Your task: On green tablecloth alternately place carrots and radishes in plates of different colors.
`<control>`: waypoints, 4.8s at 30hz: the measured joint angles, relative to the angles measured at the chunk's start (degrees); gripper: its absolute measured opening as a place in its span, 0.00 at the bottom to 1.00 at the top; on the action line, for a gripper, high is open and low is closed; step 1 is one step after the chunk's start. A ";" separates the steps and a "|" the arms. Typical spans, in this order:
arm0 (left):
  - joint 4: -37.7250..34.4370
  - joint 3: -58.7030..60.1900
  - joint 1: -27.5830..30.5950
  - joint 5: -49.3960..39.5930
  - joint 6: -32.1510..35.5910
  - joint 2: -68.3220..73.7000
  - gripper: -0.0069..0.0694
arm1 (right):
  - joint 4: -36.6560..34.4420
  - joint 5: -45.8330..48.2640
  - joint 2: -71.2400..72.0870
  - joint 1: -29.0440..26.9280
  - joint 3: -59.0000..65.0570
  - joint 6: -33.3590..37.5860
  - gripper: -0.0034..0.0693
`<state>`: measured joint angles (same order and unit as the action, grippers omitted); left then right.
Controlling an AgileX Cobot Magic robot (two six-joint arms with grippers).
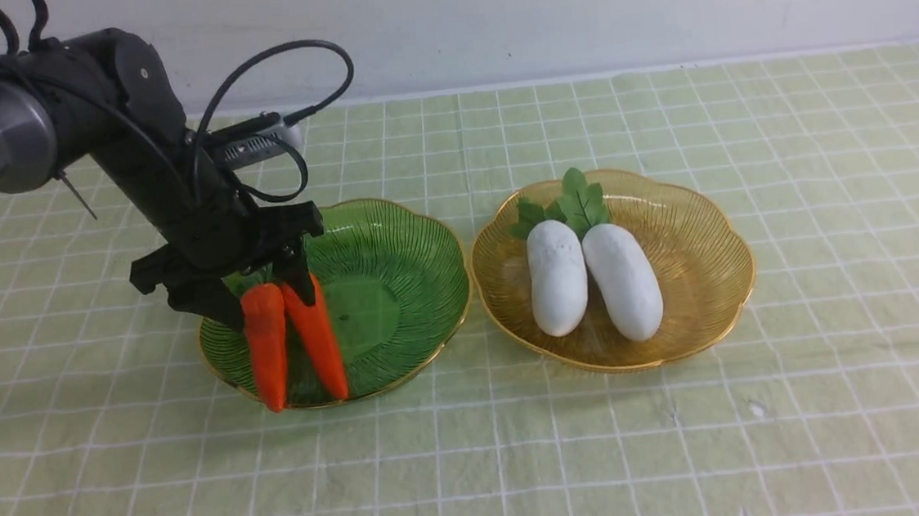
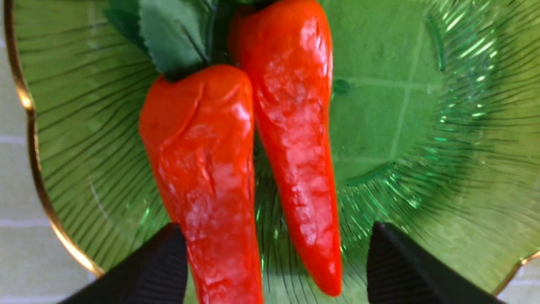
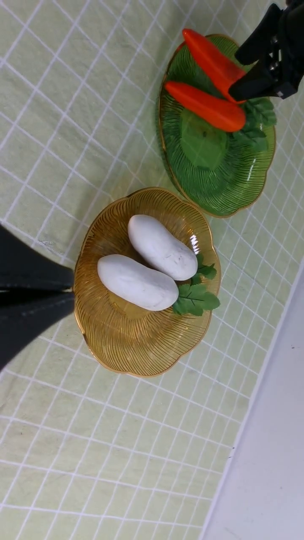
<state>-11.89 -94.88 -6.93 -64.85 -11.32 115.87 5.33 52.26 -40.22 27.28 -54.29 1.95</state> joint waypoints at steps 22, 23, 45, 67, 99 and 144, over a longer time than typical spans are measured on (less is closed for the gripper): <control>-0.75 -9.17 0.00 -5.51 0.14 -3.18 0.75 | 1.45 -5.30 28.00 0.00 20.54 -12.14 0.03; -0.75 -9.17 0.00 -5.51 0.14 -3.18 0.73 | 1.45 -8.63 29.15 0.00 23.24 -12.03 0.03; 3.15 -11.44 -0.05 -5.70 6.21 -5.49 0.08 | 3.37 -37.78 29.84 0.00 39.44 -11.78 0.03; 3.73 -12.80 -0.11 -7.18 10.62 -23.55 0.08 | -2.73 -36.80 37.40 -6.60 50.32 -11.78 0.03; 7.93 -0.30 -0.11 -8.43 18.61 -55.90 0.08 | -3.07 -32.02 40.69 -23.50 55.86 -11.78 0.03; 10.95 83.95 -0.11 52.24 5.72 -111.81 0.08 | -3.07 -31.95 40.69 -23.50 55.86 -1.95 0.03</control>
<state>-0.94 -10.93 -7.04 -12.61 -5.60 4.06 2.26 20.31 0.47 3.77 1.57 0.00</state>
